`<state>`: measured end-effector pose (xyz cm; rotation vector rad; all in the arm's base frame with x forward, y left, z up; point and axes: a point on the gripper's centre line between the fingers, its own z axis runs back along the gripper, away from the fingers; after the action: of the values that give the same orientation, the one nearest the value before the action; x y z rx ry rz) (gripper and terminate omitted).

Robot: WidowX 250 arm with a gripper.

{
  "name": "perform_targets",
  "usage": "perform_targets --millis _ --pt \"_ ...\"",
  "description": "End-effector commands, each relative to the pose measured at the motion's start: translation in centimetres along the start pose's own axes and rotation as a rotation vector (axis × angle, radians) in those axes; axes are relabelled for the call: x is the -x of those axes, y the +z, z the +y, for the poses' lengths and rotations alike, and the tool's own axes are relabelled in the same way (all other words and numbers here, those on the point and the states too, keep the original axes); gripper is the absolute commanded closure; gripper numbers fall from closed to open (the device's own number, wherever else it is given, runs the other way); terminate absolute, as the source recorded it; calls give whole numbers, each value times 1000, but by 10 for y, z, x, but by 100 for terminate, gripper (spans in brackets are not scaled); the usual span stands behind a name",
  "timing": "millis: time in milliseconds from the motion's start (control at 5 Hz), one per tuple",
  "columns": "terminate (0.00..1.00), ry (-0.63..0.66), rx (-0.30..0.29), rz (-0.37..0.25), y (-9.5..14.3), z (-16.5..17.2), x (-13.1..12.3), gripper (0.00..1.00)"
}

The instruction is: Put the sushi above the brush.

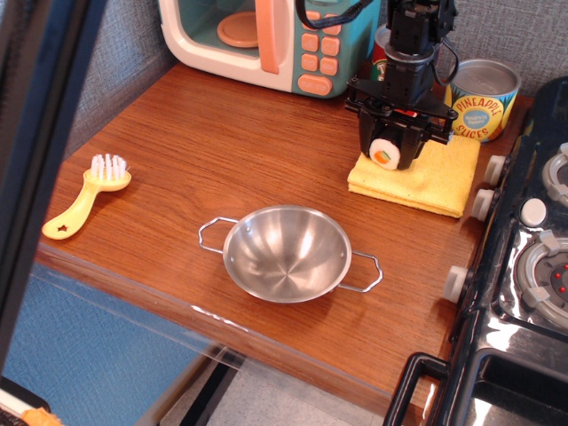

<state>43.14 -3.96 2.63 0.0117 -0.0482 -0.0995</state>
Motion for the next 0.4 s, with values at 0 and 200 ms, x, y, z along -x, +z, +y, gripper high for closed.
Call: perform_targets --millis 0,200 --pt "0 69 7 -173 82 58 6 100" --pt "0 151 -45 -170 90 105 16 100"
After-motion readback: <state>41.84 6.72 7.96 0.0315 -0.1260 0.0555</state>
